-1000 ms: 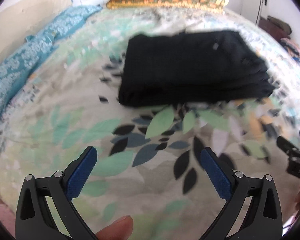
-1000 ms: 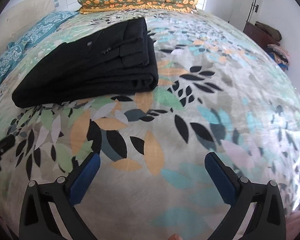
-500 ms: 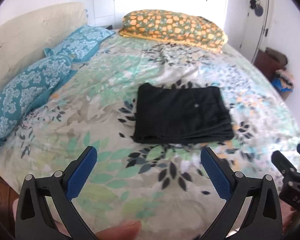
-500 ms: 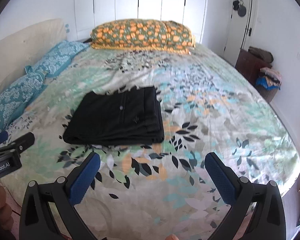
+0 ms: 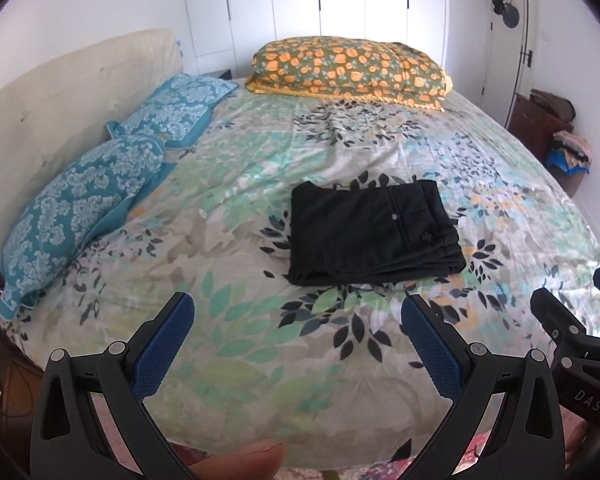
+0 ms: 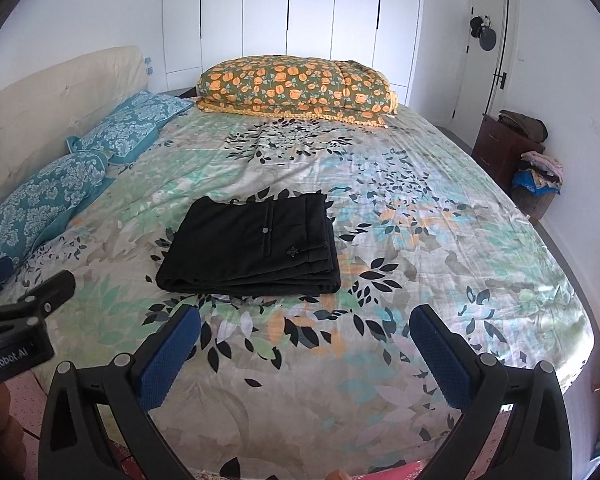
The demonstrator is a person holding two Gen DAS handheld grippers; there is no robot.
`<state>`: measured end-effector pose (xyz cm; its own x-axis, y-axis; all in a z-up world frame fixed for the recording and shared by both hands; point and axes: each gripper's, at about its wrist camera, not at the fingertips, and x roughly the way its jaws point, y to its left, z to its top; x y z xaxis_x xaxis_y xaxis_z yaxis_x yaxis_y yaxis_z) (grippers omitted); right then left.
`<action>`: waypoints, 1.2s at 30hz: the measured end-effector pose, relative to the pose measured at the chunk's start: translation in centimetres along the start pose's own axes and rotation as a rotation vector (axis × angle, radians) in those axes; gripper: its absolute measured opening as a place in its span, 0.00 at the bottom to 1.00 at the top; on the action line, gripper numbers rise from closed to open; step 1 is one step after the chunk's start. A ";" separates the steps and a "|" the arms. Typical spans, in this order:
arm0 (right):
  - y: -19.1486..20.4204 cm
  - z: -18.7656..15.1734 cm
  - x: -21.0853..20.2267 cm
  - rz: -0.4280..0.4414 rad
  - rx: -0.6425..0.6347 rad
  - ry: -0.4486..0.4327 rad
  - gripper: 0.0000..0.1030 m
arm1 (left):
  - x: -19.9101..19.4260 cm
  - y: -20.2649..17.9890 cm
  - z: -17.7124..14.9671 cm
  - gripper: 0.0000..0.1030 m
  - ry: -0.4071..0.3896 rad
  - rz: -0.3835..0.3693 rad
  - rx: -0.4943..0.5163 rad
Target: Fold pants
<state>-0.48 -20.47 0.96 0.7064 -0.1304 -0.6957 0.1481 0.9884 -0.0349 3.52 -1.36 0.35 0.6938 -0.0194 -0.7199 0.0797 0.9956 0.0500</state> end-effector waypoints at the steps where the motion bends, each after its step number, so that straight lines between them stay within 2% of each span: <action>1: 0.1 0.1 -0.1 0.004 -0.003 -0.004 1.00 | -0.1 0.0 -0.1 1.00 0.002 -0.001 0.000; 14: 1.1 1.0 -0.9 -0.018 -0.031 -0.013 1.00 | -0.5 0.4 -0.5 1.00 0.022 -0.024 -0.018; 36: 0.3 1.1 -0.7 -0.052 -0.032 -0.009 1.00 | -0.3 -0.3 -0.1 1.00 0.019 0.008 -0.001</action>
<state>-0.14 -20.16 2.23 0.7046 -0.1818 -0.6860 0.1626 0.9823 -0.0933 3.21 -1.61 0.54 0.6808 -0.0100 -0.7324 0.0739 0.9957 0.0552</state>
